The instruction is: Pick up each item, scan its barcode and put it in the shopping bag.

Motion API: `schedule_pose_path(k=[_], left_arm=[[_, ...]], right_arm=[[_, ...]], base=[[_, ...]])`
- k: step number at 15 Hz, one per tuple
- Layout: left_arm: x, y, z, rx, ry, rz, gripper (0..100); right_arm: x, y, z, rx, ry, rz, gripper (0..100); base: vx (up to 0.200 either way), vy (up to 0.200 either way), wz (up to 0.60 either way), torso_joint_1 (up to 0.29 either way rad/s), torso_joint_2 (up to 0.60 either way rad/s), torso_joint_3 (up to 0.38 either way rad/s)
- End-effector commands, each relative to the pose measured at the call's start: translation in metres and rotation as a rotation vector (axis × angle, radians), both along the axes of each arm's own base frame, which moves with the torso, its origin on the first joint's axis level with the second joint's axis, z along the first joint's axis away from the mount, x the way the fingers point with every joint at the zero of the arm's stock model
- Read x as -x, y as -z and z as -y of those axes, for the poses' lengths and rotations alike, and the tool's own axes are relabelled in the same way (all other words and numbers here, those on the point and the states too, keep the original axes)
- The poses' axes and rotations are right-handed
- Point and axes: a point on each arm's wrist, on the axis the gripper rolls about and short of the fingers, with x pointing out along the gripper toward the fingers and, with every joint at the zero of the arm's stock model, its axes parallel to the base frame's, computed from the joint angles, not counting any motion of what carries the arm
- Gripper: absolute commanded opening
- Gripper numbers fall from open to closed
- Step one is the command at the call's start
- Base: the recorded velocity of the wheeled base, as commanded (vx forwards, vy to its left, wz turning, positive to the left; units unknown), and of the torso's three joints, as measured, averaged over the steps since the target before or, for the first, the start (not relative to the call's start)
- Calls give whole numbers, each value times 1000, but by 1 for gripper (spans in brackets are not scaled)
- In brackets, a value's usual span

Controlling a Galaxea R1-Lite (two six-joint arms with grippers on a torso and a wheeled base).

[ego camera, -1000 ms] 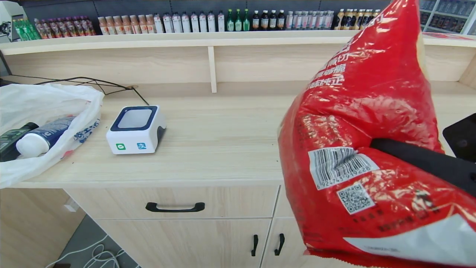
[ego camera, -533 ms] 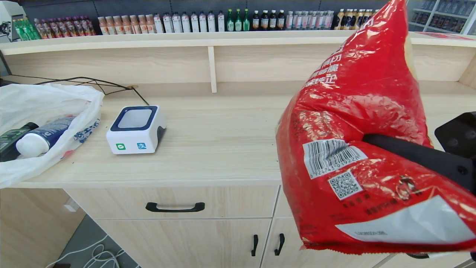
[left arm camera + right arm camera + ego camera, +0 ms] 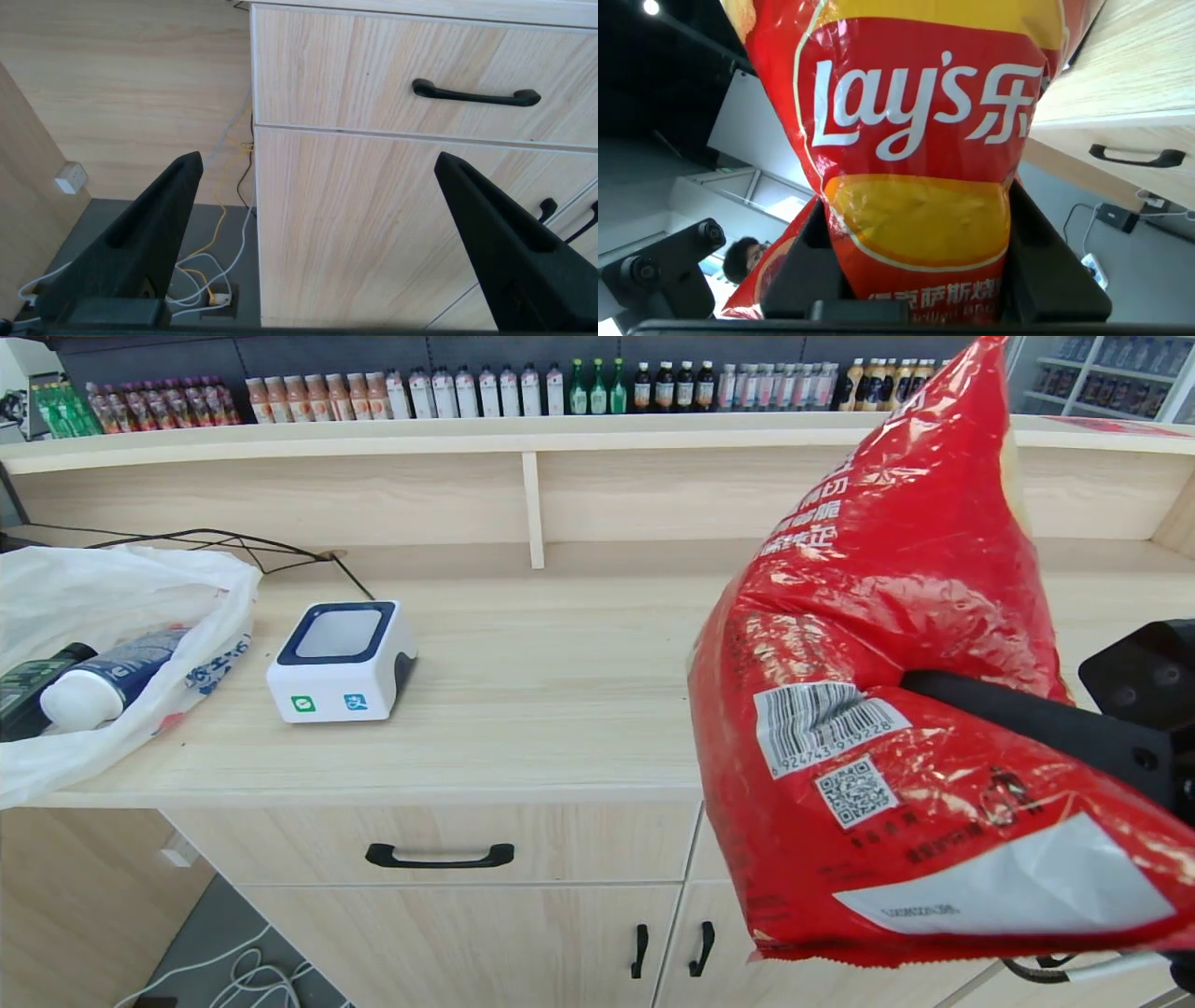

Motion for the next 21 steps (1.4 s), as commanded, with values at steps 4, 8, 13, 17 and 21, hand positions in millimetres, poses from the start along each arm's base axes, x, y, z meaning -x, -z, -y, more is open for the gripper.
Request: schedule_pose_path(k=[4, 8, 13, 17, 21], left_arm=[[0, 0, 0, 0, 0, 1, 100], [0, 0, 0, 0, 0, 1, 100], [0, 0, 0, 0, 0, 1, 100], [0, 0, 0, 0, 0, 1, 100], [0, 0, 0, 0, 0, 1, 100]], right_arm=[[1, -1, 1, -4, -1, 4, 0], [-2, -3, 3, -7, 21, 17, 0], [-3, -1, 4, 58, 53, 70, 0], [-20, -15, 3, 251, 166, 174, 0], [-29, -35, 2, 356, 232, 314, 0]], base=[[0, 0, 0, 0, 0, 0], [0, 0, 0, 0, 0, 0], [0, 0, 0, 0, 0, 0], [0, 0, 0, 0, 0, 0], [0, 0, 0, 0, 0, 0]])
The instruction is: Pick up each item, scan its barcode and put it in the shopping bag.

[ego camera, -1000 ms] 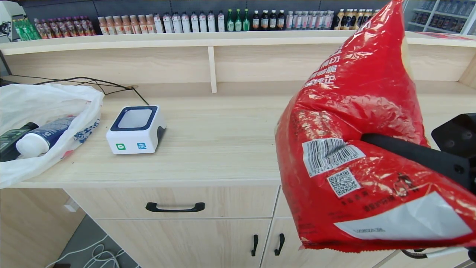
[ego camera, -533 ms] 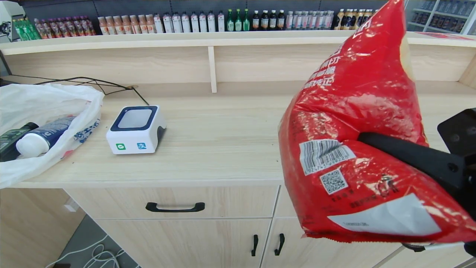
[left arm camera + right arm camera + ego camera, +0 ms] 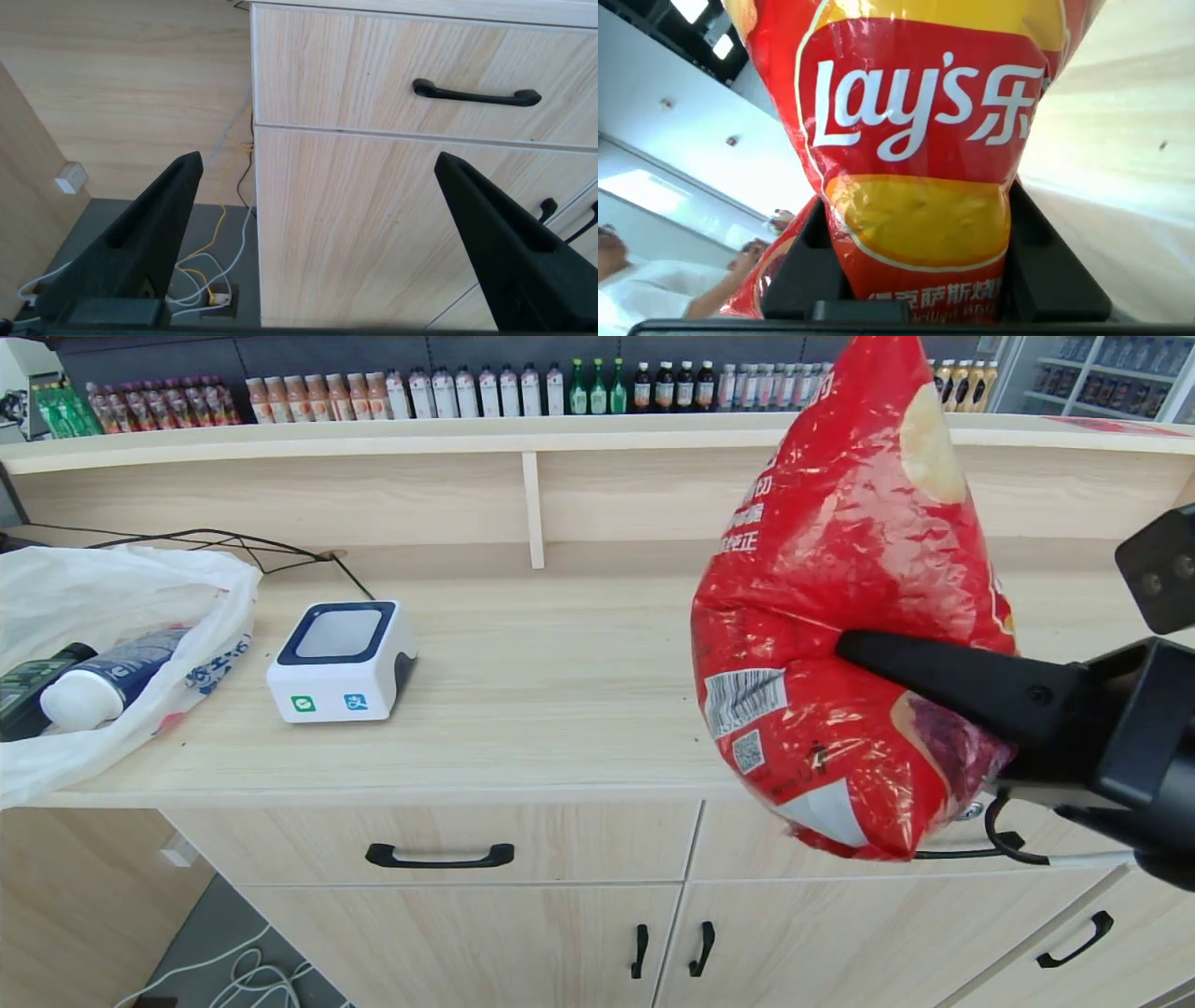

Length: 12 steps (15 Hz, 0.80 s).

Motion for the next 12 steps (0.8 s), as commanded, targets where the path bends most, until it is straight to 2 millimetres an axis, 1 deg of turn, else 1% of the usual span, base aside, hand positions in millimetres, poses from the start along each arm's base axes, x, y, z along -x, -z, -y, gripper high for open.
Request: schedule_pose_path(k=[1, 2, 3, 4, 5, 7, 9, 10, 11, 12], left_arm=[[0, 0, 0, 0, 0, 0, 100], [0, 0, 0, 0, 0, 0, 100], [0, 0, 0, 0, 0, 0, 100], [0, 0, 0, 0, 0, 0, 100], [0, 0, 0, 0, 0, 0, 100], [0, 0, 0, 0, 0, 0, 100], [0, 0, 0, 0, 0, 0, 100], [0, 0, 0, 0, 0, 0, 100], [0, 0, 0, 0, 0, 2, 100], [0, 0, 0, 0, 0, 0, 100]], right_arm=[[-3, -4, -1, 51, 16, 44, 0], [-4, 1, -6, 98, 9, 76, 0], [-6, -1, -8, 118, 14, 121, 0], [-5, -1, -8, 123, 17, 130, 0], [-6, 5, -7, 201, 79, 205, 0], [-5, 18, -3, 305, 194, 240, 0], [-8, 18, -1, 410, 303, 348, 0], [-10, 18, -2, 413, 328, 386, 0], [-18, 21, -4, 412, 375, 426, 0], [-32, 21, -2, 413, 454, 483, 0]], base=[[0, 0, 0, 0, 0, 0], [0, 0, 0, 0, 0, 0], [0, 0, 0, 0, 0, 0], [0, 0, 0, 0, 0, 0], [0, 0, 0, 0, 0, 0], [0, 0, 0, 0, 0, 0], [0, 0, 0, 0, 0, 0], [0, 0, 0, 0, 0, 0], [0, 0, 0, 0, 0, 0], [0, 0, 0, 0, 0, 0]])
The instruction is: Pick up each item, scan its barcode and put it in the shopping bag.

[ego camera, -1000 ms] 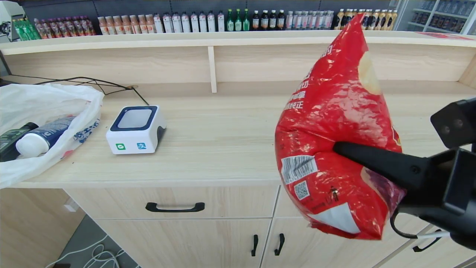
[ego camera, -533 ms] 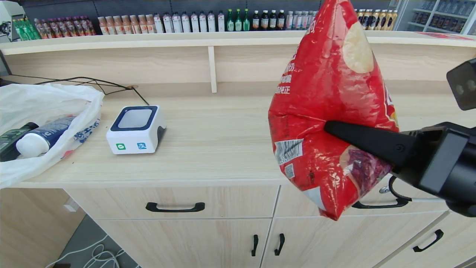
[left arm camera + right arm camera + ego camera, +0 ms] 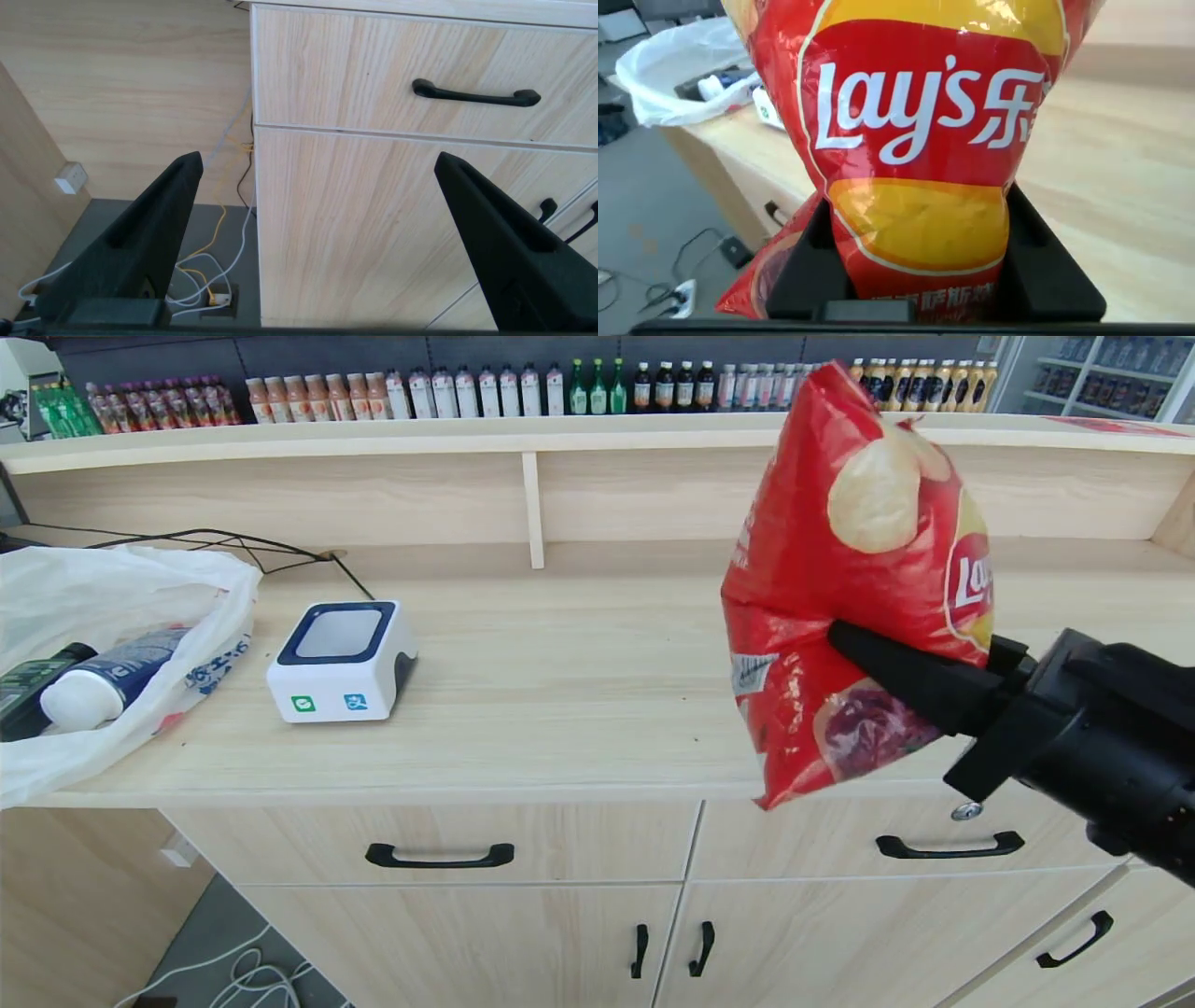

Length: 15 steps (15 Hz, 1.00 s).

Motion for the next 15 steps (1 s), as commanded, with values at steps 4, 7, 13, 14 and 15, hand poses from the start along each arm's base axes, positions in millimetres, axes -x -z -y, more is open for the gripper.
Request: schedule_pose_path(k=[4, 7, 13, 14, 15], left_arm=[[0, 0, 0, 0, 0, 0, 100], [0, 0, 0, -2, 1, 0, 100], [0, 0, 0, 0, 0, 0, 100], [0, 0, 0, -2, 0, 0, 100], [0, 0, 0, -2, 0, 0, 100]], right_arm=[[-67, 16, -2, 11, 220, 231, 0], [-69, 14, -1, -27, 279, 244, 0], [-57, 1, -3, -84, 267, 293, 0], [-59, -2, -5, -92, 265, 302, 0], [-60, -4, -5, -100, 264, 307, 0]], base=[[0, 0, 0, 0, 0, 0], [0, 0, 0, 0, 0, 0], [0, 0, 0, 0, 0, 0], [0, 0, 0, 0, 0, 0], [0, 0, 0, 0, 0, 0]])
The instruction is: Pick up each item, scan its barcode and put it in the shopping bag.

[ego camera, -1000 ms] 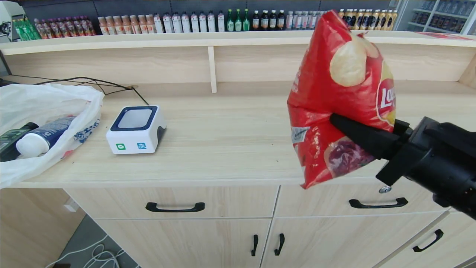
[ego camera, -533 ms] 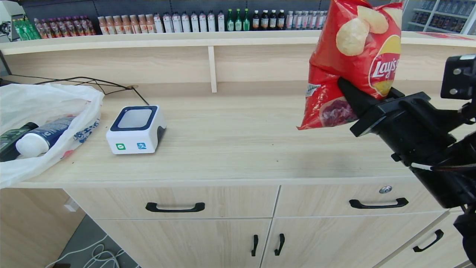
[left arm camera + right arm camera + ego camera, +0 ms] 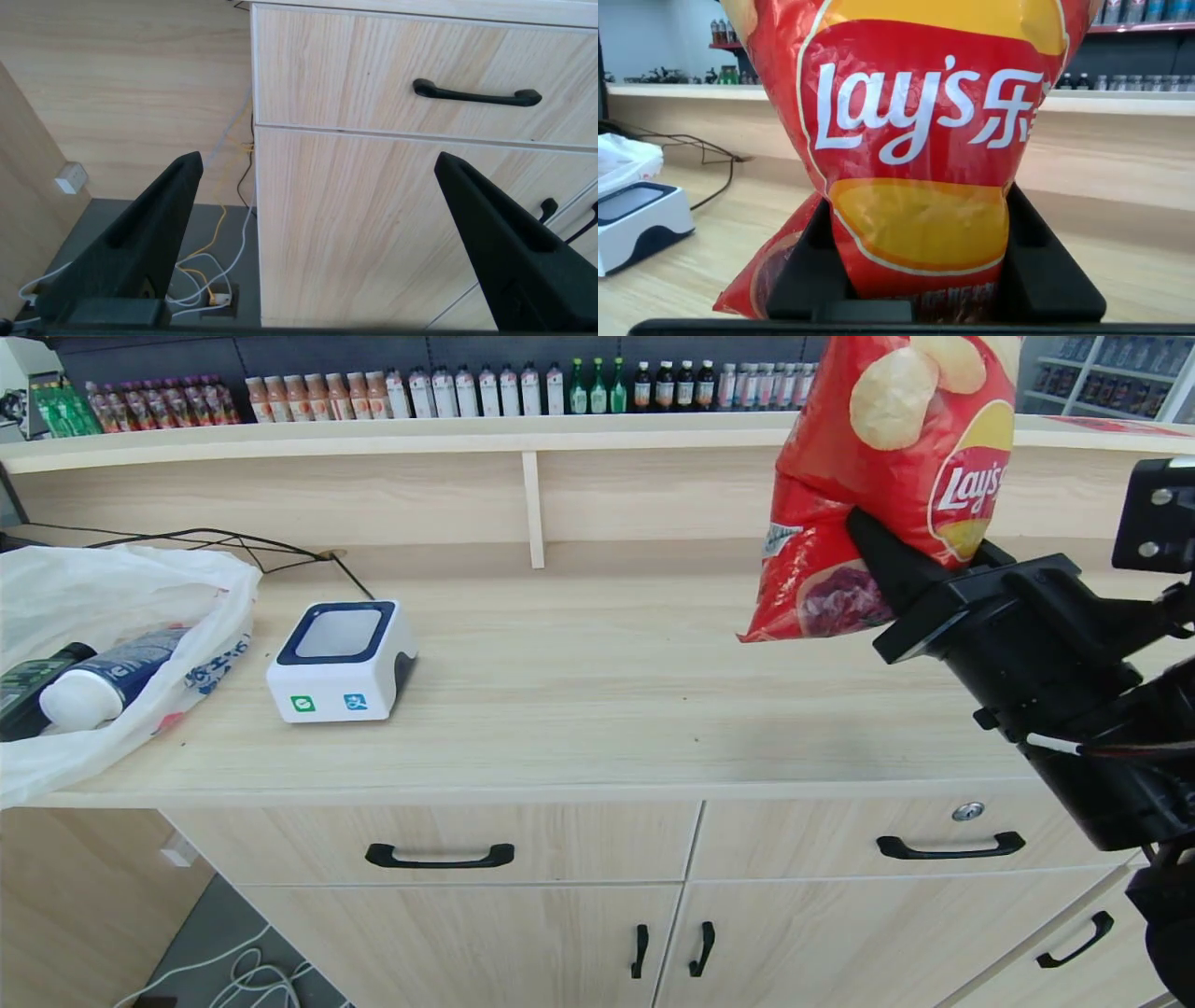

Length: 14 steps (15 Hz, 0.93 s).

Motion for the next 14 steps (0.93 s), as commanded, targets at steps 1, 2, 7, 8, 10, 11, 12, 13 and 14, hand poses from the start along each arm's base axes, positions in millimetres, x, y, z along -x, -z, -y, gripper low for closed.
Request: schedule_pose_path(k=[1, 2, 7, 8, 10, 11, 12, 13, 14], left_arm=[[0, 0, 0, 0, 1, 0, 100], [0, 0, 0, 0, -1, 0, 100], [0, 0, 0, 1, 1, 0, 100], [0, 0, 0, 1, 1, 0, 100], [0, 0, 0, 1, 1, 0, 100], [0, 0, 0, 1, -1, 0, 100], [0, 0, 0, 1, -1, 0, 100], [0, 0, 0, 1, -1, 2, 100], [0, 0, 0, 3, -1, 2, 100]], right_arm=[[-1, -2, -1, -10, -5, 3, 0], [-1, -2, -1, -20, -12, -1, 0], [2, -5, 1, -27, -13, 9, 0], [2, -5, 1, -28, -14, 12, 0], [3, -6, 0, -29, -16, 13, 0], [3, -6, 1, -28, -17, 14, 0], [3, -6, 1, -32, -18, 17, 0], [3, -6, 0, -30, -21, 16, 0], [4, -4, 1, -26, -20, 10, 0]], base=[[0, 0, 0, 0, 0, 0], [0, 0, 0, 0, 0, 0], [0, 0, 0, 0, 0, 0], [-200, 0, 0, 7, -2, -2], [-200, 0, 0, 0, 2, 2], [0, 0, 0, 0, 0, 0], [0, 0, 0, 0, 0, 0], [0, 0, 0, 0, 0, 0], [0, 0, 0, 0, 0, 0]])
